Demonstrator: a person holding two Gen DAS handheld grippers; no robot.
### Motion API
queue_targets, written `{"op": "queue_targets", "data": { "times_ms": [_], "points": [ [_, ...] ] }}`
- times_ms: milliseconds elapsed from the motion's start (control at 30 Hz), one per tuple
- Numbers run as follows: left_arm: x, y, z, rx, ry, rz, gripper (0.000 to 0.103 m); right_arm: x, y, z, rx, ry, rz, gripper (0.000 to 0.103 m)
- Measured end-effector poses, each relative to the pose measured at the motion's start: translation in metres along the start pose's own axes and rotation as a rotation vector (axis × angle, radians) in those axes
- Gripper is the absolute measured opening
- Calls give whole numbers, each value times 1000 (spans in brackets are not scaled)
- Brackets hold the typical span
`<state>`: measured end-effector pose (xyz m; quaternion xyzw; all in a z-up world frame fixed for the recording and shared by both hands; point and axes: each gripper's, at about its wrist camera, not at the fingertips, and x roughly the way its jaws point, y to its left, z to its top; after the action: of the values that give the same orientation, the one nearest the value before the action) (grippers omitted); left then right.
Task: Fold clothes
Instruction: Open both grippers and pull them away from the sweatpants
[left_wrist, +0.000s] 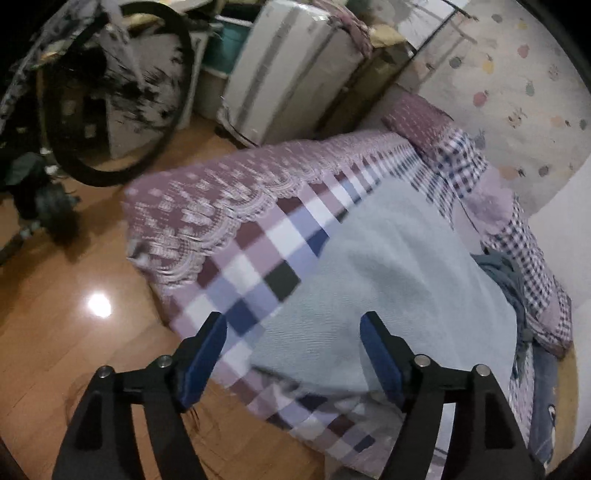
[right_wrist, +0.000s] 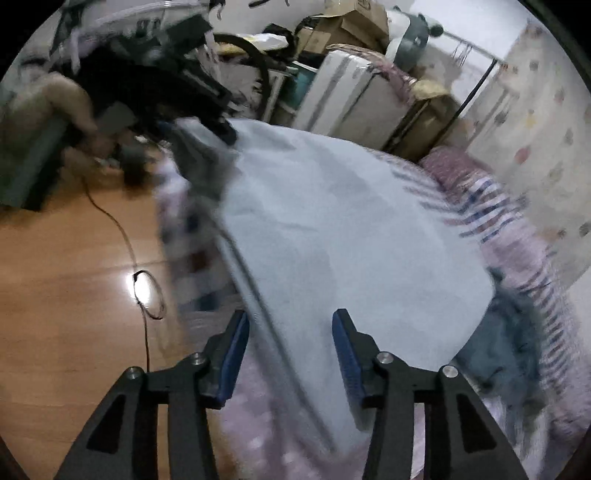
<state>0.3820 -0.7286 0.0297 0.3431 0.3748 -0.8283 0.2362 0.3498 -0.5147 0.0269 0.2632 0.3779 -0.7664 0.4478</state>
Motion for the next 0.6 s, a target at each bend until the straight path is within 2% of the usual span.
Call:
{"op": "queue_targets", "data": {
  "times_ms": [67,133,200,233,400,433,467,533,600],
  "points": [
    [-18,0,0,-6,-28,20,79,-18,-8,-4,56,-5,82,52],
    [-40,-4,-2,-7,-68,6,79,-38,-20,-11,115,-21,155,53],
    [-68,-16,-5,-7,-124,-25,79,-61,-35,-21,160,-63,185,56],
    [-85,-26,-7,3,-160,-56,80,-75,-45,-26,182,-96,186,60],
    [-167,-91,-22,93,-346,-203,84,-144,-105,-58,333,-282,175,66],
    [-183,-106,-26,122,-376,-226,85,-160,-121,-65,364,-325,160,72],
    [-198,-125,-30,160,-410,-248,86,-175,-136,-71,389,-364,137,82],
    [-227,-163,-37,237,-479,-289,86,-206,-164,-80,435,-436,88,87],
    [-251,-201,-45,309,-550,-312,91,-234,-190,-89,470,-493,38,88]
  ]
}}
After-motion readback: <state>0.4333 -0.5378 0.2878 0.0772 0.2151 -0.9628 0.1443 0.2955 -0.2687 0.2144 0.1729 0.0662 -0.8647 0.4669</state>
